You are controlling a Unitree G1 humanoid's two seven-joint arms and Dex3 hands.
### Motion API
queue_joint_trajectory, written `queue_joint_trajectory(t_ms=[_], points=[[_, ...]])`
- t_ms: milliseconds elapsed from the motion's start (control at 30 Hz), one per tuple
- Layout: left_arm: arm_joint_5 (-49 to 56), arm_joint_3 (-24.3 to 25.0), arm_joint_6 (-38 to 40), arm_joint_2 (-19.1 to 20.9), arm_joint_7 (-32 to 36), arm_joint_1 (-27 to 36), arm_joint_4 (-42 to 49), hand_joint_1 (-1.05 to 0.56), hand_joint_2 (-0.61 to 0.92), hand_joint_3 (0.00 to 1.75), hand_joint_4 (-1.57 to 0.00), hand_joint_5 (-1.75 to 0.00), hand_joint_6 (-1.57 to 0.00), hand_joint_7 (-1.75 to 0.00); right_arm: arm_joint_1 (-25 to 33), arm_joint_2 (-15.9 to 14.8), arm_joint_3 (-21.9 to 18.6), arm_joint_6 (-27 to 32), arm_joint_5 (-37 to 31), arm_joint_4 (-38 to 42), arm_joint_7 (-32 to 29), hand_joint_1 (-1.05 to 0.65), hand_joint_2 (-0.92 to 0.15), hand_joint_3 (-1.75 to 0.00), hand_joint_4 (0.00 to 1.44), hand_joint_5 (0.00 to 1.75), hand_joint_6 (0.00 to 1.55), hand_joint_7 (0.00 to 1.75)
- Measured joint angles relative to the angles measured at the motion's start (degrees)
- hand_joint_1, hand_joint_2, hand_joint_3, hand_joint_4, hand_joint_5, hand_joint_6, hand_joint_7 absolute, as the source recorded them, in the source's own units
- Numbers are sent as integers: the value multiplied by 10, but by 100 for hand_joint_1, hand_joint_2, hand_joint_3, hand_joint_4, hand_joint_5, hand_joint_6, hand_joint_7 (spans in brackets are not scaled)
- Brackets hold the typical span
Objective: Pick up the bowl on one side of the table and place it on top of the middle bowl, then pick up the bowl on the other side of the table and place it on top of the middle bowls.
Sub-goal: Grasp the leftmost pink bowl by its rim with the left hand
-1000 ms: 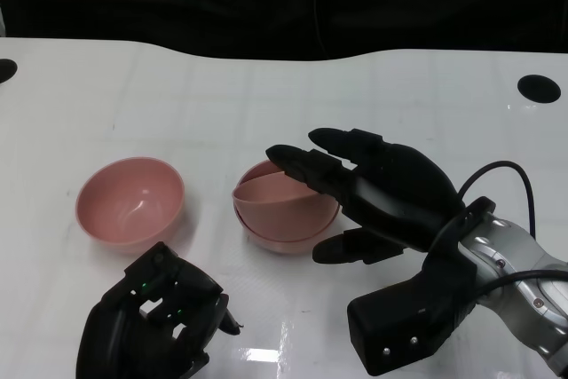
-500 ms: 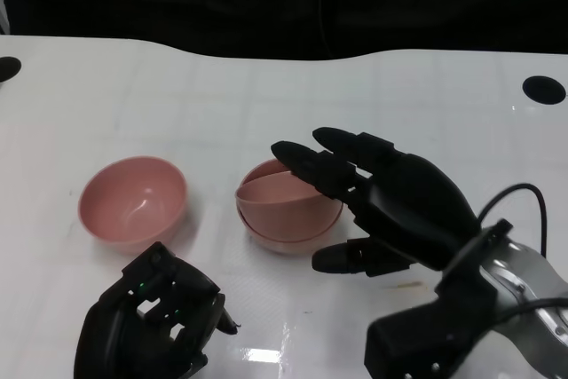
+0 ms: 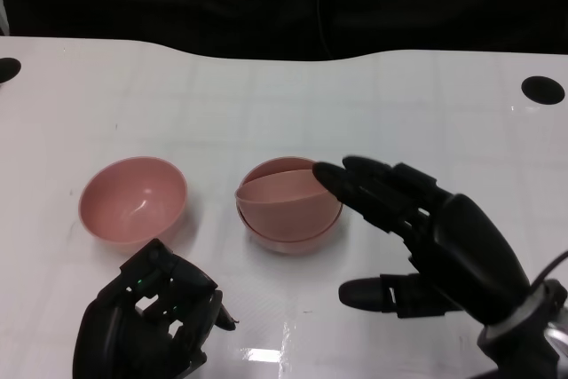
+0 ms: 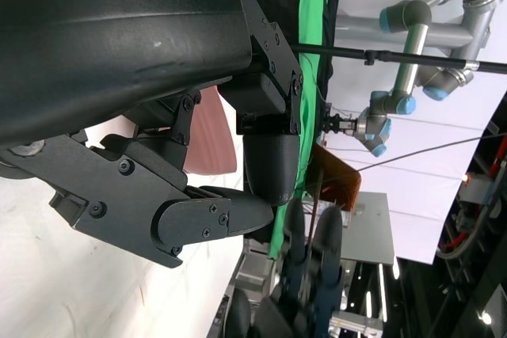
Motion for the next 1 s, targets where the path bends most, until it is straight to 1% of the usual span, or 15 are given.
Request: queue_joint_trajectory(t_ms=[33, 67, 167, 233, 300, 333, 367, 433, 467, 600, 633, 700, 800, 933, 1000], points=[[0, 0, 0, 0, 0, 0, 0, -34, 66, 66, -74, -165, -70, -138, 3, 0, -4, -7, 1, 4, -1, -56, -92, -23, 21, 69, 40, 13], [0, 1, 0, 0, 0, -1, 0, -33, 65, 66, -73, -162, -70, -135, 7, 0, -8, -17, 10, 9, -2, -49, -92, -21, 27, 77, 50, 19], [0, 1, 2, -1, 1, 0, -2, -31, 65, 68, -72, -156, -70, -130, 30, 0, -14, -71, 56, 23, -4, -41, -92, -19, 37, 86, 63, 26], [1, 5, 2, -1, 4, 0, -3, -30, 65, 69, -72, -155, -70, -128, 41, 1, -17, -96, 70, 37, -3, -40, -92, -19, 39, 87, 64, 27], [1, 6, 2, -1, 7, 0, -3, -30, 64, 70, -72, -154, -70, -128, 43, 2, -23, -103, 75, 44, -2, -39, -92, -19, 39, 87, 65, 27], [5, 7, 2, -2, 11, 0, -4, -33, 69, 58, -71, -140, -69, -113, 45, 4, -27, -114, 87, 48, -1, -32, -92, -22, 51, 94, 73, 32], [15, 8, -1, -3, 18, -1, -5, -33, 75, 46, -69, -130, -68, -100, 48, 8, -31, -128, 110, 55, 1, -28, -92, -25, 57, 99, 79, 37], [40, 13, -24, -3, 32, -1, -4, -32, 80, 37, -66, -122, -66, -87, 64, 18, -33, -151, 156, 67, 12, -23, -92, -28, 59, 108, 77, 51], [51, 16, -37, -3, 36, -2, -3, -30, 83, 32, -65, -118, -66, -76, 72, 22, -33, -159, 176, 73, 22, -21, -91, -30, 61, 112, 76, 60], [70, 21, -61, -1, 43, -6, -1, -29, 86, 26, -64, -114, -68, -68, 87, 29, -39, -172, 222, 83, 53, -19, -90, -33, 61, 116, 73, 69], [84, 22, -64, -1, 52, -6, -2, -33, 89, 15, -60, -99, -63, -49, 88, 32, -43, -174, 236, 84, 63, -16, -85, -42, 67, 124, 78, 78], [123, 23, -75, 1, 73, -4, -6, -36, 91, 7, -58, -87, -62, -32, 94, 38, -49, -175, 267, 87, 82, -14, -74, -64, 70, 131, 79, 87], [167, 26, -82, 10, 100, -1, -24, -35, 92, 7, -51, -73, -59, -17, 109, 44, -56, -174, 289, 91, 105, -12, -69, -73, 75, 133, 84, 91], [211, 28, -79, 26, 122, 4, -49, -37, 92, 7, -41, -64, -52, -9, 119, 56, -67, -168, 298, 92, 126, -12, -71, -71, 80, 138, 87, 95], [238, 30, -64, 36, 134, 9, -73, -39, 92, 6, -34, -58, -45, -4, 123, 63, -72, -159, 310, 92, 141, -13, -73, -74, 84, 150, 89, 101]])
